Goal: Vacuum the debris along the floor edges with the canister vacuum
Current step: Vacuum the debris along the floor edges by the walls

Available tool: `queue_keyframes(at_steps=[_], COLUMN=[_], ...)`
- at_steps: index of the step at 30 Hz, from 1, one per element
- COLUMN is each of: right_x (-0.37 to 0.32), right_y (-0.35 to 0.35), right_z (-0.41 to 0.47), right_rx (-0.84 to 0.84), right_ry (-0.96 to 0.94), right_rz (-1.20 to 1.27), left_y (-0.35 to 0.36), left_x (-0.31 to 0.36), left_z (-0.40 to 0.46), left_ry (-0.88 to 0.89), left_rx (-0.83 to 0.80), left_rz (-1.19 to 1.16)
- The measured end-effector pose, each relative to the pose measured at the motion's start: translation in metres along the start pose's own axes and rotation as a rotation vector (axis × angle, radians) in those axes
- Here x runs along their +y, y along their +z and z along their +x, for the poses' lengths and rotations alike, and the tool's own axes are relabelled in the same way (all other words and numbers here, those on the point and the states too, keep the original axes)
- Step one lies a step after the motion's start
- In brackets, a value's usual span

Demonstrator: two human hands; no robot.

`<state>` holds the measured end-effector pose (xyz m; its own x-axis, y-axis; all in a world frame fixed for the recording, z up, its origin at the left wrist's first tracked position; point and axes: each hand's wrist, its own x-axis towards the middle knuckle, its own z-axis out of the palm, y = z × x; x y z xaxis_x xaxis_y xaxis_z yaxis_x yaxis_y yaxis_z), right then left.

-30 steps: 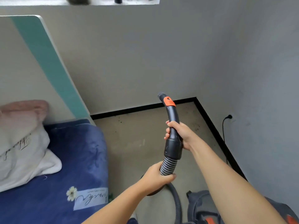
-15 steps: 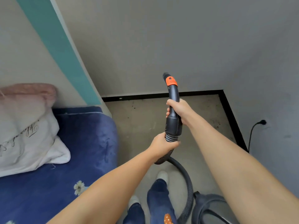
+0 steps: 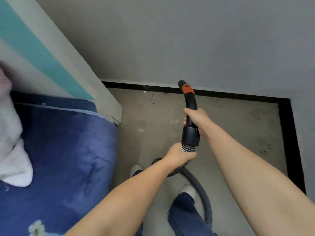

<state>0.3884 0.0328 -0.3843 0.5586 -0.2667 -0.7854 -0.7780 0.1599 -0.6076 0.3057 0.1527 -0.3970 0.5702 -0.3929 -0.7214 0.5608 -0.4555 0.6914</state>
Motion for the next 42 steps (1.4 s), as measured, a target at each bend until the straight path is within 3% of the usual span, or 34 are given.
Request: queue_keyframes(at_steps=[11, 21, 27, 37, 42], right_x=[0.123, 0.171, 0.186, 0.217, 0.236], right_y=[0.080, 0.080, 0.113, 0.144, 0.171], right_z=[0.177, 0.276, 0.286, 0.279, 0.271], right_rx=[-0.131, -0.265, -0.344, -0.327, -0.291], right_ry=[0.043, -0.053, -0.081, -0.085, -0.123], right_rz=[-0.160, -0.523, -0.552, -0.417, -0.374], left_y=[-0.013, 0.016, -0.008, -0.039, -0.052], left_x=[-0.157, -0.208, -0.234, -0.281, -0.297], left_z=[0.152, 0.252, 0.259, 0.248, 0.236], left_ry=[-0.143, -0.250, -0.248, -0.162, -0.116], left_rx=[0.069, -0.121, -0.151, -0.257, -0.145], left_rz=[-0.200, -0.570, -0.601, -0.626, -0.669])
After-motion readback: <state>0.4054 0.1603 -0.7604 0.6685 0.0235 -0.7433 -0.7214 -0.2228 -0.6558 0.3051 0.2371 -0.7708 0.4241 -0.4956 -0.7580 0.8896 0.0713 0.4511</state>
